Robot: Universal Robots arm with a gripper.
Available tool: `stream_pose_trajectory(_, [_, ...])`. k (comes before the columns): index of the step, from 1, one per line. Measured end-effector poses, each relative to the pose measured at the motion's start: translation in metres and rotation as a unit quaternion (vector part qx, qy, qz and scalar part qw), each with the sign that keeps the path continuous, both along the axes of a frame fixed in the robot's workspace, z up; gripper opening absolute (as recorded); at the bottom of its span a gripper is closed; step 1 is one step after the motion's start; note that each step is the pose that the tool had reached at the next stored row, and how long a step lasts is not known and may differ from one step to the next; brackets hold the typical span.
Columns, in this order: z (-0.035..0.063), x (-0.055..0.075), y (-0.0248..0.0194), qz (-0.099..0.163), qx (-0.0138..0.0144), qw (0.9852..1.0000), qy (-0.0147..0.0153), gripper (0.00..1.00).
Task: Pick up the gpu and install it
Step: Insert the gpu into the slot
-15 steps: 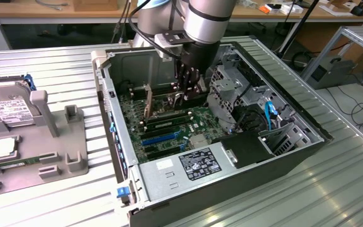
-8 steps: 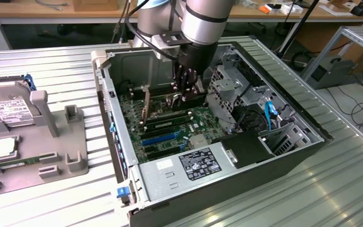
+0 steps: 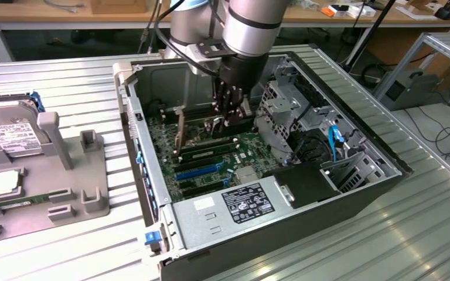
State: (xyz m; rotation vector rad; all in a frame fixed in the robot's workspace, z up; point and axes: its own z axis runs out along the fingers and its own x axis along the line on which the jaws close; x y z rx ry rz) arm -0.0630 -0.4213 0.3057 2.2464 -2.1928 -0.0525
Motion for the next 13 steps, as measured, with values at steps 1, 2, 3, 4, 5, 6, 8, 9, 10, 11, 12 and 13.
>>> stream_pose_trajectory(1, [-0.0002, 0.000, 0.0000, 0.000, 0.0000, 1.0000, 0.0000, 0.27])
stream_pose_trajectory(2, [-0.0006, -0.001, -0.0001, 0.000, 0.0000, 1.0000, 0.0000, 0.27])
stream_pose_trajectory(3, [-0.0009, -0.002, -0.0001, 0.000, 0.0000, 1.0000, 0.0000, 0.27])
stream_pose_trajectory(4, [-0.0016, -0.004, -0.0003, 0.000, 0.0000, 1.0000, 0.0000, 0.27])
stream_pose_trajectory(5, [-0.0023, -0.006, -0.0009, 0.000, 0.0000, 1.0000, 0.0000, 0.27])
stream_pose_trajectory(6, [-0.0030, -0.007, -0.0015, 0.000, 0.0000, 1.0000, 0.0000, 0.27])
stream_pose_trajectory(8, [-0.0052, -0.009, -0.0030, 0.000, -0.0001, 1.0000, 0.0000, 0.27])
stream_pose_trajectory(9, [-0.0061, -0.009, -0.0034, 0.000, -0.0003, 1.0000, 0.0000, 0.27])
stream_pose_trajectory(10, [-0.0069, -0.010, -0.0038, -0.001, -0.0006, 1.0000, 0.0000, 0.27])
stream_pose_trajectory(11, [-0.0075, -0.010, -0.0041, -0.001, -0.0008, 1.0000, 0.0000, 0.27])
stream_pose_trajectory(12, [-0.0084, -0.010, -0.0042, -0.002, -0.0010, 1.0000, 0.0000, 0.27])
stream_pose_trajectory(13, [-0.0092, -0.011, -0.0045, -0.003, -0.0015, 1.0000, 0.0000, 0.27])
